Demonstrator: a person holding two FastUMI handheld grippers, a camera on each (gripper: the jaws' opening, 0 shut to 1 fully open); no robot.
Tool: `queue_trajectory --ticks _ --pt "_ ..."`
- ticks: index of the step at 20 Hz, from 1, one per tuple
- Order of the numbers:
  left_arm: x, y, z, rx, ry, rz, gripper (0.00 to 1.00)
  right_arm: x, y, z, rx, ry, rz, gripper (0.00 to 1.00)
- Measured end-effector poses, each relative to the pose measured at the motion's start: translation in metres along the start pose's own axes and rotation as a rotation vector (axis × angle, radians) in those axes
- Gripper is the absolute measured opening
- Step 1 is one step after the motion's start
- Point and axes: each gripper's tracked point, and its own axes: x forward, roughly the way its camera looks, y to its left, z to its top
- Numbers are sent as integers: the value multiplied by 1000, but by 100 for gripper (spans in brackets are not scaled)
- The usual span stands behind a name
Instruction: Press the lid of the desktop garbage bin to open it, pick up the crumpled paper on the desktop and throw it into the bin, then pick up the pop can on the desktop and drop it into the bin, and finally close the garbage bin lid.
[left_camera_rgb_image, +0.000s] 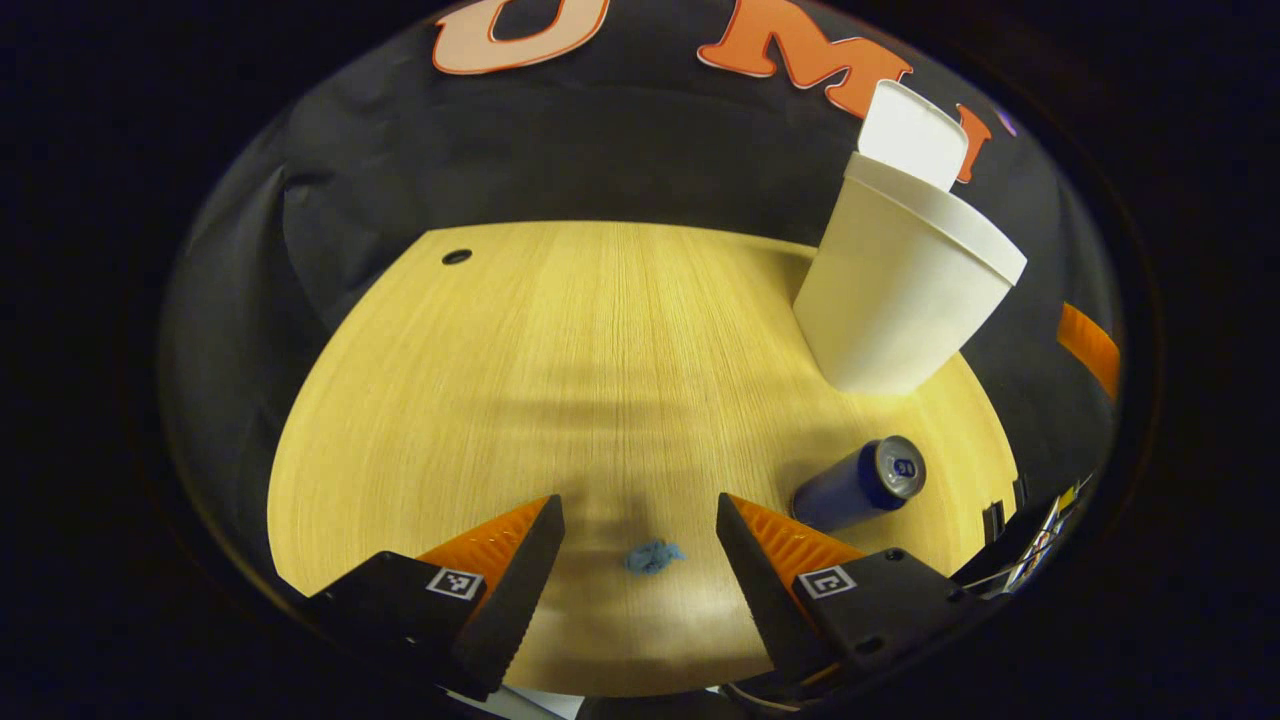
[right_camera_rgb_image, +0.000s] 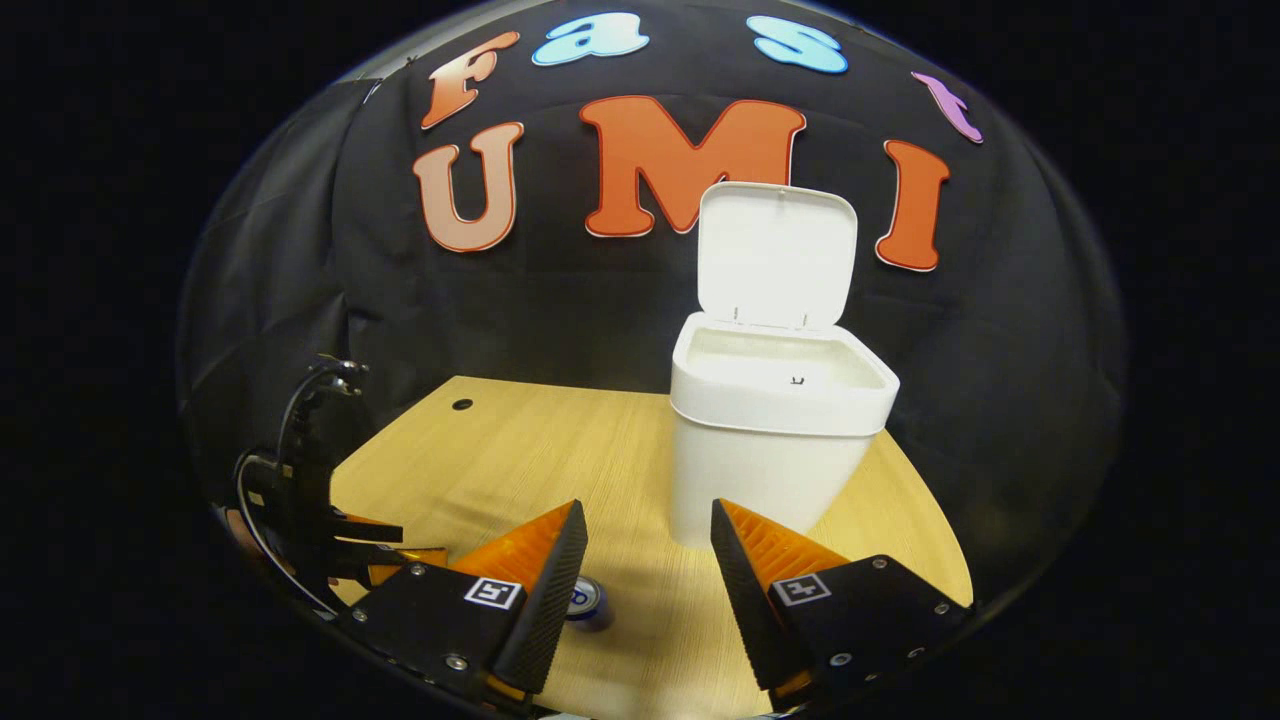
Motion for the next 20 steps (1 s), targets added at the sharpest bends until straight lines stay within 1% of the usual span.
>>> queue_trajectory --ticks 2,3,4,6,7,9,10,11,13,14,15,16,17,18,19,20 --pt "5 -2 -5 -7 61 -16 99 -3 1 -6 -3 17 -12 76" --pt "7 -6 -4 -14 85 -30 97 -3 1 -9 -5 24 -20 76" --pt "7 -9 -1 -18 107 -44 99 -4 1 -11 -6 30 -30 76" --pt "6 -13 7 -12 144 -58 96 -6 2 -14 0 41 -46 76" --pt "5 -14 13 -8 159 -59 97 -7 3 -17 5 46 -52 76" --pt "3 -14 26 -3 200 -60 97 -10 4 -21 11 58 -69 76" --pt "1 -14 33 6 224 -62 99 -12 5 -24 13 65 -78 76" --pt "-1 -13 42 23 244 -59 95 -13 5 -27 15 73 -89 76" --pt "-8 -11 65 52 268 -54 93 -14 6 -33 23 86 -110 76" --pt "-13 -9 82 69 270 -42 89 -15 7 -34 28 90 -121 76" --pt "-16 -11 103 92 258 -54 80 -17 6 -38 35 94 -131 76" --pt "-21 -12 122 113 270 -60 70 -15 8 -40 46 102 -136 76" --pt "-24 -9 141 133 281 -55 68 -16 11 -42 58 111 -138 76" --pt "-31 -7 161 128 295 -43 63 -16 12 -43 67 117 -141 76" --pt "-36 -8 182 143 304 -54 28 -17 14 -45 72 120 -144 76" --pt "-44 -7 204 159 319 -63 28 -16 18 -46 75 125 -145 76"
